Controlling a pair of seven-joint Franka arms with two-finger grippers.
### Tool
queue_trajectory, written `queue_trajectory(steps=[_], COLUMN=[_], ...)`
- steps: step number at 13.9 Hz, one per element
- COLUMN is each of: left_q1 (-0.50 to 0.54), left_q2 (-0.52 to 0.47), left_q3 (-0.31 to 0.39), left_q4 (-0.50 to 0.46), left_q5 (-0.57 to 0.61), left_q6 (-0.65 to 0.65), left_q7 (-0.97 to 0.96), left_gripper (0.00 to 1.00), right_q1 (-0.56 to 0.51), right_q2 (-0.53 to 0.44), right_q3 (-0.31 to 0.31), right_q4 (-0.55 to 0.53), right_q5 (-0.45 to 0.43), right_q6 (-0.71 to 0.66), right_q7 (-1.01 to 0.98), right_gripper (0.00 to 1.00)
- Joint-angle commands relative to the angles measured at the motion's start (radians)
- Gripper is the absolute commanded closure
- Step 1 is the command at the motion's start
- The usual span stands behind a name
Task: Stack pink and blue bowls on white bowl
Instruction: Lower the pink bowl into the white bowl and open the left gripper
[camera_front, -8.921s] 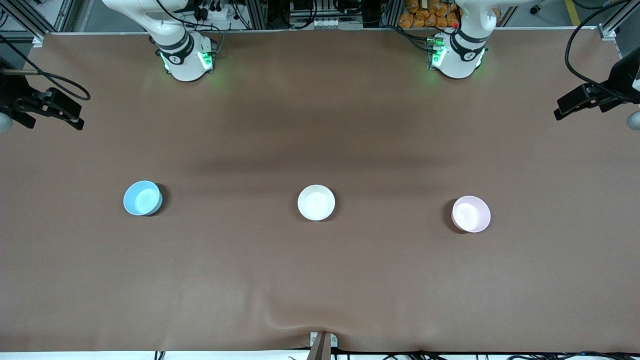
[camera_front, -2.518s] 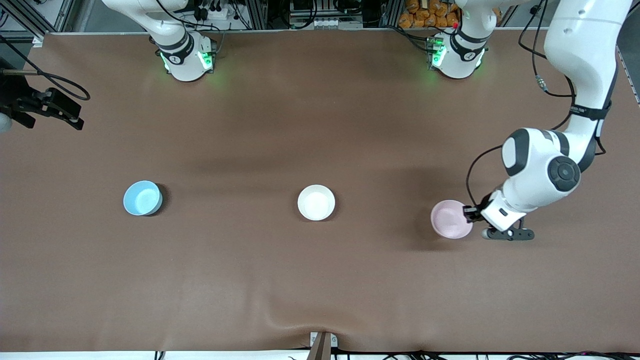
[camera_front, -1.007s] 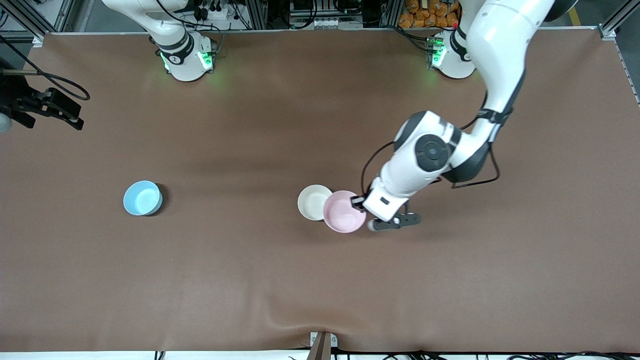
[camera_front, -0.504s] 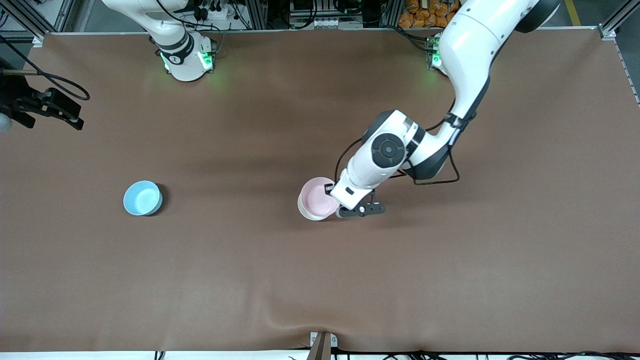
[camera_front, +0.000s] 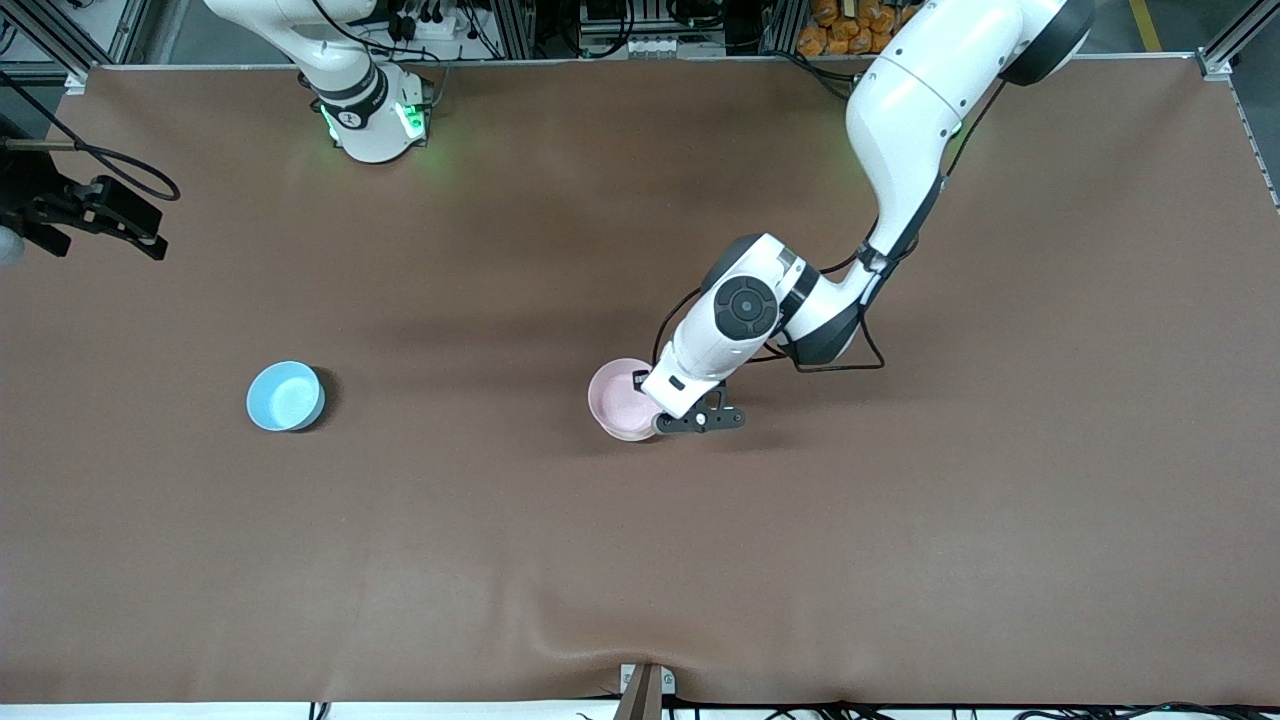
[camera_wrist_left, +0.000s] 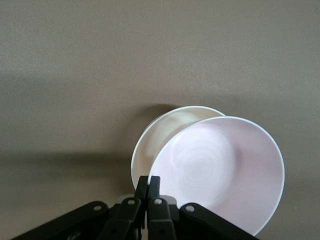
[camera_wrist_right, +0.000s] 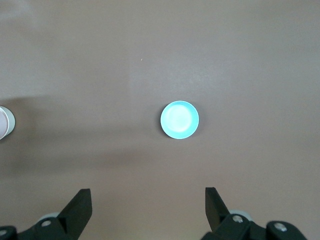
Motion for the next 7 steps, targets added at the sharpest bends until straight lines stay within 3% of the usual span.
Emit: queue_trajectory(steps=[1,5,6,7], left_q1=[-0.017,-0.023,-0.023,-0.021], left_q2=[0.019,0.030,0.030,0.028], left_q3=[0.015,0.015,0.015,0.015], left_q4=[0.027,0.025,0.025,0.025], left_q5=[0.023,0.024,0.023,0.024], left_q6=[0.002,0.002,0.002,0.000], left_q7=[-0.014,-0.016,-0.016,-0.016], left_gripper=[1.00,1.00,0.83,0.25], right_q1=[-0.018,-0.018,-0.018,-0.018], right_q2=[0.007,0.007,0.007,0.007], right_q3=[0.012,0.012,0.012,0.012], right_q4=[0.015,0.015,0.015,0.015], right_q5=[0.009,0.009,0.009,0.009], right_q6=[-0.010,-0.010,-0.010,-0.010], right_q7=[0.006,0.006,0.006,0.006], right_gripper=[0.00,0.00,0.00,0.00])
